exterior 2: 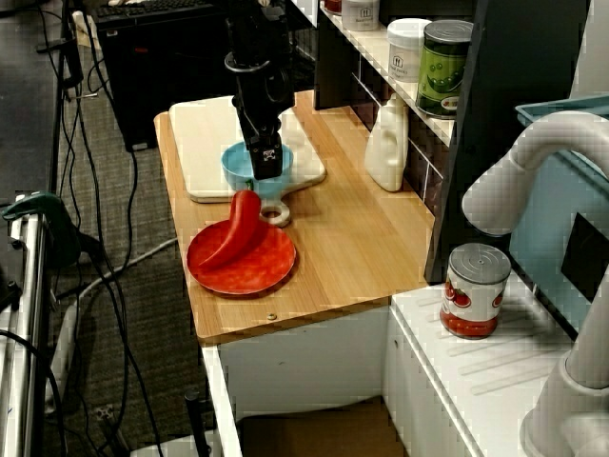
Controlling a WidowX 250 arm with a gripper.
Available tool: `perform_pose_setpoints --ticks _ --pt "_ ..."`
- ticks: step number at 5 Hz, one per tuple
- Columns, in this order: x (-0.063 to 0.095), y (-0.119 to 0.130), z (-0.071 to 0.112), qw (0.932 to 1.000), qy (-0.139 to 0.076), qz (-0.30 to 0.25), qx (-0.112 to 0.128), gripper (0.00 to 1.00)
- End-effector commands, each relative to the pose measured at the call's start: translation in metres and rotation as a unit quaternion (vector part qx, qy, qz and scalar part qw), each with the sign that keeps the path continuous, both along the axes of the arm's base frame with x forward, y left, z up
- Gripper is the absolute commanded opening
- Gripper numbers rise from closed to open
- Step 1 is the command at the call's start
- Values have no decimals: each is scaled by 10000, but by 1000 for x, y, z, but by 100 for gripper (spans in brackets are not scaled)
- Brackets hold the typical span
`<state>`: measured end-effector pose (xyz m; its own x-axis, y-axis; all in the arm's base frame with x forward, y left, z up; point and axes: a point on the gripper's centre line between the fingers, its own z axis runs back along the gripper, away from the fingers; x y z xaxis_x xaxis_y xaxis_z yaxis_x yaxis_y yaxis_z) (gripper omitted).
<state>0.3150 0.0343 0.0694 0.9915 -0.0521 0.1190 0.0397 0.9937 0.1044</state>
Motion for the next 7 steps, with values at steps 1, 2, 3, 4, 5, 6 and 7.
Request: perform_pose_setpoints --ticks 1,2,3,4,5,6,7 --pt "6 0 12 9998 -202 -24 23 100" --pt "9 -15 18 9999 -86 22 -82 100" --pt "9 -35 24 9999 -36 -44 -95 100" --pt "11 -40 28 9998 2 -95 -161 100" --pt "20 -36 28 10000 -40 17 -27 100" --pt "24 -30 32 9999 -150 57 53 100" --pt "25 -22 39 9998 -200 97 -15 100"
